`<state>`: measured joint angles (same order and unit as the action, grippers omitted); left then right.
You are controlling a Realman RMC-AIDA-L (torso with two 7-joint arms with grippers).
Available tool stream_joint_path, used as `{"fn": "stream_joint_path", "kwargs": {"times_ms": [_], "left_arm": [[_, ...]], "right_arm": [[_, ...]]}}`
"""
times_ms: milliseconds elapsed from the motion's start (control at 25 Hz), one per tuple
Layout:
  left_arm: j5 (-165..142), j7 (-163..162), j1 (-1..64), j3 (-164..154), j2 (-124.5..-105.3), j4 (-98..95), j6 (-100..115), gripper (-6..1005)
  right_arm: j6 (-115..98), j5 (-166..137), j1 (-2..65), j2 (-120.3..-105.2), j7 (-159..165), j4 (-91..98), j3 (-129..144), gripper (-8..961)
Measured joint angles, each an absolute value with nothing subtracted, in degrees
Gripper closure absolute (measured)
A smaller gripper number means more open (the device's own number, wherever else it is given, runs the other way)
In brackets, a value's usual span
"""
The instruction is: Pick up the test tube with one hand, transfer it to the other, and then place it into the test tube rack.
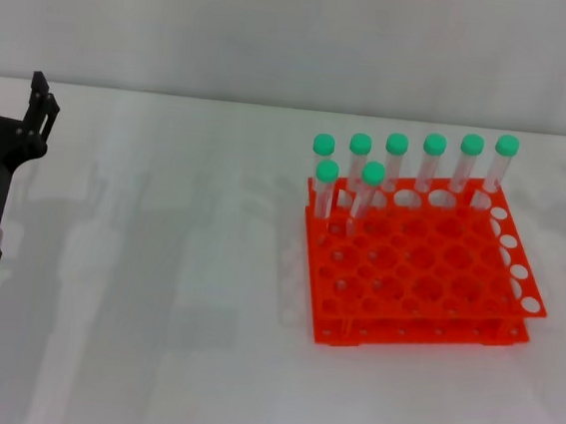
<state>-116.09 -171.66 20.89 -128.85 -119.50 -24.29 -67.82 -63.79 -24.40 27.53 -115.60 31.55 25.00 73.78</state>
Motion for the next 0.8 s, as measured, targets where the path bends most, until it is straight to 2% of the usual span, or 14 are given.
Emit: {"fn": "stream_joint_path", "kwargs": {"times_ms": [360,800], "left_arm": [[-112.59,-171.84,22.30,-128.24,-119.59,-23.73,-67.76,173],[-111.70,-171.90,22.92,-128.67,-119.52,-23.20,-66.13,171]], "right_arm": [[-70.91,-3.29,26.29,-115.90,8.71,13.13,73.70,97],[-71.62,8.87,25.73,-115.93,4.66,7.69,73.77,98]]}}
